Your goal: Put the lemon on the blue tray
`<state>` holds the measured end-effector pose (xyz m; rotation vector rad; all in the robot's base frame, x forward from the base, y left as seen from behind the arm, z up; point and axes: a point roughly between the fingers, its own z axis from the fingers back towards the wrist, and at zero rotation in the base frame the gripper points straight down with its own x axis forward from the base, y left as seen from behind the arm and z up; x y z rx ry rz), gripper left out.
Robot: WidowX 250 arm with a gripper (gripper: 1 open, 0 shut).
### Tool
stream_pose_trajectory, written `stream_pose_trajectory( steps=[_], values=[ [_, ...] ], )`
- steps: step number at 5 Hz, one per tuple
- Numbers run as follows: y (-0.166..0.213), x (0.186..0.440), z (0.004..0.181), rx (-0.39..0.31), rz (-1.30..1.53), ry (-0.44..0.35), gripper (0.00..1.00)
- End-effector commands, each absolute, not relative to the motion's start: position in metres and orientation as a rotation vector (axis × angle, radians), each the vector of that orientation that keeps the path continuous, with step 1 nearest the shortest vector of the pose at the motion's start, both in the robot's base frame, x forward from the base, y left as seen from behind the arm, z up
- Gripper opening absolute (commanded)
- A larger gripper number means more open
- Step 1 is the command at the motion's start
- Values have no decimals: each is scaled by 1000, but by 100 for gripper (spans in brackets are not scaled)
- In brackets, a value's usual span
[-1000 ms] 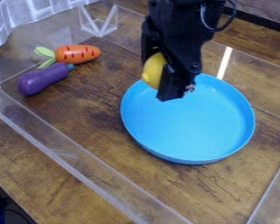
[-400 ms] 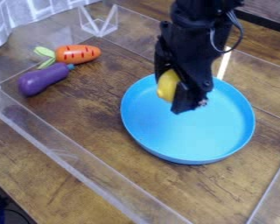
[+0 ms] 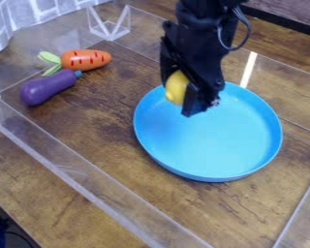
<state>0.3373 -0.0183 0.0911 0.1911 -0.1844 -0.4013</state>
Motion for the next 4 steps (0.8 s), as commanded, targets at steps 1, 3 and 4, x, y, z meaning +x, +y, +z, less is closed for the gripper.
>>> stream_pose_trajectory(
  steps=[1,3,4],
  values=[
    [-13,355,102,190,-375,-252,0],
    [-9,365,89,176,-356,-253,0],
    [-3,365,94,184,-324,-256,0]
  ],
)
